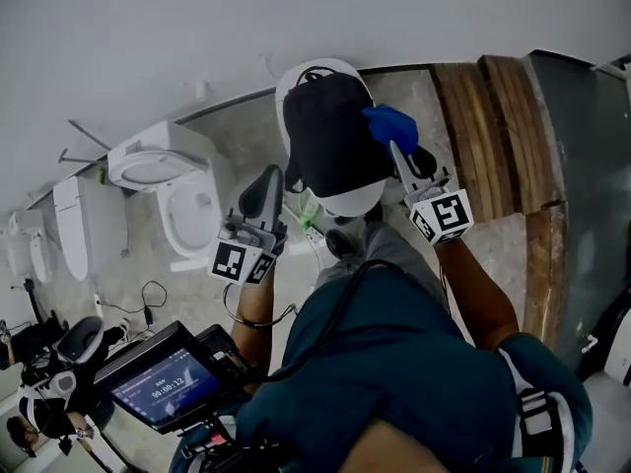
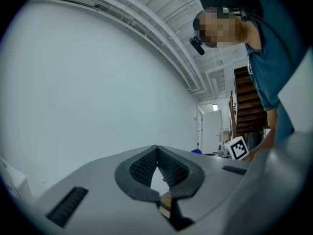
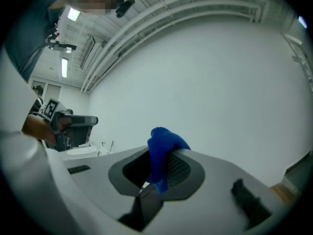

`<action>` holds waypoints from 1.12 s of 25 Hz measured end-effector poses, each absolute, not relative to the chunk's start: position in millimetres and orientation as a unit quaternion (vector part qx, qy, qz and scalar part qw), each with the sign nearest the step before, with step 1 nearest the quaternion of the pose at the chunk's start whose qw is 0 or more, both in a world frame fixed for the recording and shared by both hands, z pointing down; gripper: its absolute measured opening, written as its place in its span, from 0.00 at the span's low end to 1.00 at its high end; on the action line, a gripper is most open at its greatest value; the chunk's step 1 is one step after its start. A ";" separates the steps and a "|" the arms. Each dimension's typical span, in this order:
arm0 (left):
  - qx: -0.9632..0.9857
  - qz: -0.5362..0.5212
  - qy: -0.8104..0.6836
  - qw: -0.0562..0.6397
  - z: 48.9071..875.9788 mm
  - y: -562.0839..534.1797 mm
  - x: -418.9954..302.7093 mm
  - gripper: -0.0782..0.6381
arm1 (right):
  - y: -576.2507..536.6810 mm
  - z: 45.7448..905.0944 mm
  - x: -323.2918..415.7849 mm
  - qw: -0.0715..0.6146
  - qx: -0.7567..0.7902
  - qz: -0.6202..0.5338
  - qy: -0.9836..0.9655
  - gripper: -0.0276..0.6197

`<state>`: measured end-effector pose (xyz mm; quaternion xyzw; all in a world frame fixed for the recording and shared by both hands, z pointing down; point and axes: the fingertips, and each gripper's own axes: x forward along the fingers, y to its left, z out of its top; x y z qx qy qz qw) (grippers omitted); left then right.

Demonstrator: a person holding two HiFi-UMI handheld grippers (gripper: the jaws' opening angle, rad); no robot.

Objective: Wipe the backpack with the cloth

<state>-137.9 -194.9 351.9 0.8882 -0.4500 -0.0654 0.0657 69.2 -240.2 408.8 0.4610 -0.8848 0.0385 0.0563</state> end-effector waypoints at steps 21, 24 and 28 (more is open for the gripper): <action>0.885 -0.060 -0.461 -0.017 265.4 -62.7 -98.9 0.12 | -91.6 236.9 105.8 -0.043 0.439 -0.078 -0.894 0.12; 0.884 -0.058 -0.463 -0.031 260.1 -15.9 -74.6 0.12 | -43.4 231.7 128.7 -0.052 0.437 -0.084 -0.894 0.12; 0.880 -0.062 -0.470 -0.028 261.2 -1.8 -71.0 0.12 | -36.0 236.1 126.8 -0.039 0.431 -0.076 -0.898 0.12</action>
